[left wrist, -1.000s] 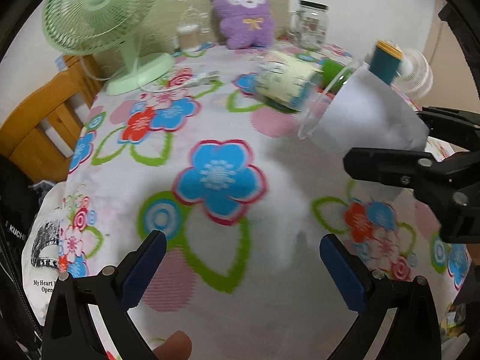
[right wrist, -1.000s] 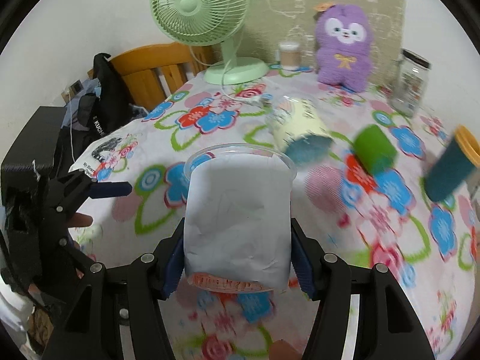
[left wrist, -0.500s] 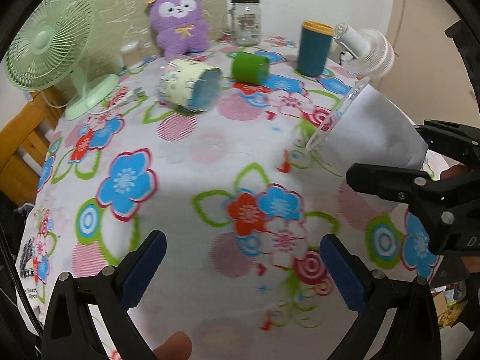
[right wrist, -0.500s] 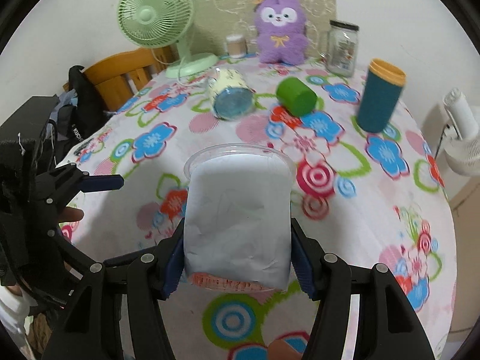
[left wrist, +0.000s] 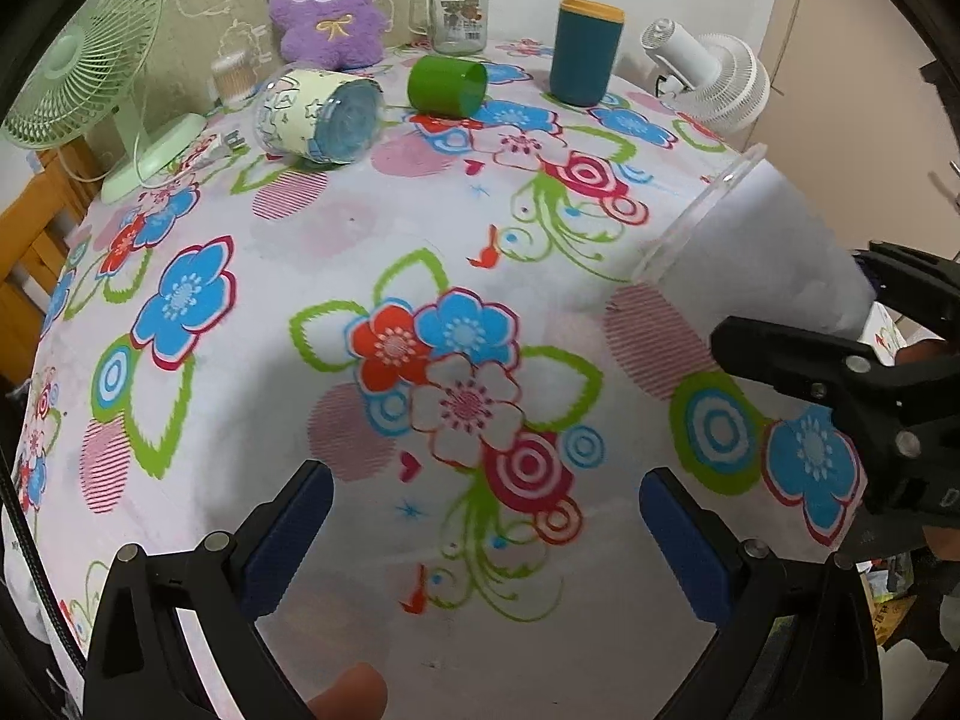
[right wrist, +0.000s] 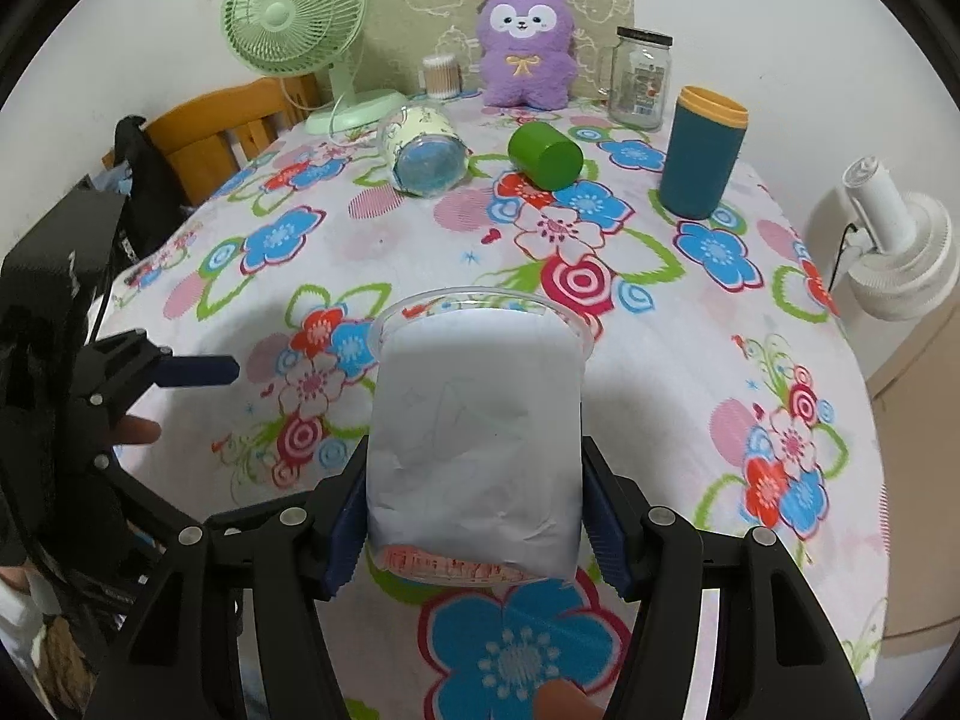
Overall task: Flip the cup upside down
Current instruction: 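Carry the cup in the right gripper toward the left tool, then grasp the cup with the left gripper while the right gripper releases it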
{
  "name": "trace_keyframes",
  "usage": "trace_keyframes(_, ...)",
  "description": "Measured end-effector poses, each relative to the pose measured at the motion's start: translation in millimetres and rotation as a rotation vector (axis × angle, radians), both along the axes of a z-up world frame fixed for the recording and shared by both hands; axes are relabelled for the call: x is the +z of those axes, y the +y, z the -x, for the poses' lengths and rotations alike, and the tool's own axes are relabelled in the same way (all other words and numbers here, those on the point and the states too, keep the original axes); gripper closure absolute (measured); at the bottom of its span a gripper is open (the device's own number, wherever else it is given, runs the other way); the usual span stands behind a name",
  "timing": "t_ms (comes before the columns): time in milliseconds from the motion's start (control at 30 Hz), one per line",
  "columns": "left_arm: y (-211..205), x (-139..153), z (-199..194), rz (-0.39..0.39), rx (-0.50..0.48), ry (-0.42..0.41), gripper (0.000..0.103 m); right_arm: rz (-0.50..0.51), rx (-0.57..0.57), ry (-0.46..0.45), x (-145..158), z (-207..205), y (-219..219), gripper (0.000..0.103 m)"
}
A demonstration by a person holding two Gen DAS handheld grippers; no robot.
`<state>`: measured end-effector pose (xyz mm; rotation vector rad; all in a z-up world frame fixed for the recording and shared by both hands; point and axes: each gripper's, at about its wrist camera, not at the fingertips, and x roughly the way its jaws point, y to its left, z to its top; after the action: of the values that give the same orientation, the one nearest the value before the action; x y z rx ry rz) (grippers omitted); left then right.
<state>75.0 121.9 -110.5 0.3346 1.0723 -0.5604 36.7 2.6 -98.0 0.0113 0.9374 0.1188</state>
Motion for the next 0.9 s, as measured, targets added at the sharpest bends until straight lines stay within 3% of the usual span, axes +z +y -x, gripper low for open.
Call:
trace_keyframes(200, -9, -3, 3, -0.007, -0.015, 0.003, 0.000, -0.011, -0.006, 0.036, -11, -1, -3, 0.033)
trace_keyframes(367, -10, -1, 7, -0.003, -0.015, 0.006, 0.000, -0.024, 0.013, 0.021, -5, 6, -3, 0.013)
trace_keyframes(733, -20, 24, 23, 0.031, 0.032, -0.002, 0.000, -0.203, 0.068, -0.002, 25, 25, -31, 0.013)
trace_keyframes(900, -30, 38, 31, 0.059, 0.070, -0.006, 0.000, -0.149, 0.024, -0.084, 41, 45, -53, 0.013)
